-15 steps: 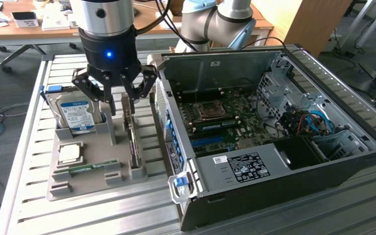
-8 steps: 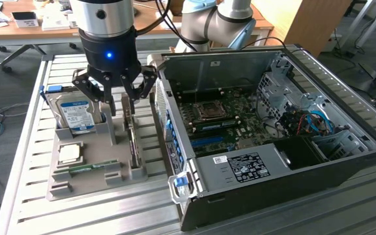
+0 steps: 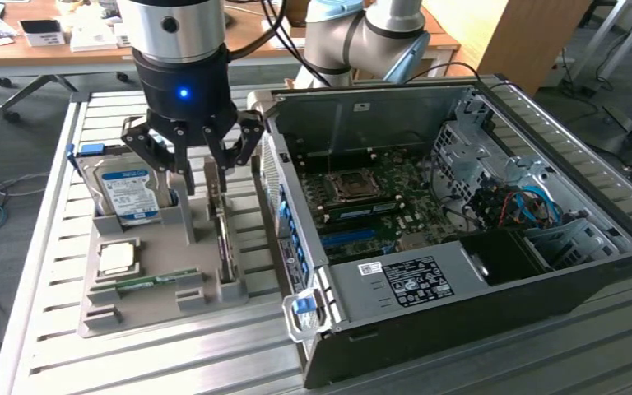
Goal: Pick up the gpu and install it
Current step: 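Pick up the gpu and move the gpu toward the slot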
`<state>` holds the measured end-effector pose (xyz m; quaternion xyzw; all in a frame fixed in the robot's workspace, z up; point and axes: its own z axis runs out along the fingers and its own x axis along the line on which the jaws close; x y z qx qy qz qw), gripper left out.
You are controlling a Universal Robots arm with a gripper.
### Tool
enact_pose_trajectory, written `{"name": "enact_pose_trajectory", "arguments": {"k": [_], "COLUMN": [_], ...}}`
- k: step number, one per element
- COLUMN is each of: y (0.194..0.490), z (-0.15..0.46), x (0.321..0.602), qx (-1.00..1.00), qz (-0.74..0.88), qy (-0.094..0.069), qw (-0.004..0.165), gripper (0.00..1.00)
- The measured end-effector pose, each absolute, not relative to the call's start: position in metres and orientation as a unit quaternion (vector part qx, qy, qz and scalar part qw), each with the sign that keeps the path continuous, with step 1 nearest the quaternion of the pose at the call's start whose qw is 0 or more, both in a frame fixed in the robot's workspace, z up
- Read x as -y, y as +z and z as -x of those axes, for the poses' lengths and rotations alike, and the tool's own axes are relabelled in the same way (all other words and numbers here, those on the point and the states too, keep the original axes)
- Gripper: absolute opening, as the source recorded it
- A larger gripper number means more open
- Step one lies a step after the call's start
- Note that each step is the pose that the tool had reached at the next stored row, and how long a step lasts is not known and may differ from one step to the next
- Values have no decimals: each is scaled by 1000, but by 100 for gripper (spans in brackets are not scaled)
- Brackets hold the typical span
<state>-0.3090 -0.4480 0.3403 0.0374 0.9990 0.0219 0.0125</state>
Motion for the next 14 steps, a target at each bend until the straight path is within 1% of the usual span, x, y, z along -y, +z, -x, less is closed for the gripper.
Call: {"name": "enact_pose_trajectory", "arguments": {"k": [14], "y": [334], "z": [309], "x": [448], "qx": [-999], "qz": [-37], "qy": [22], "qw": [12], "gripper": [43]}}
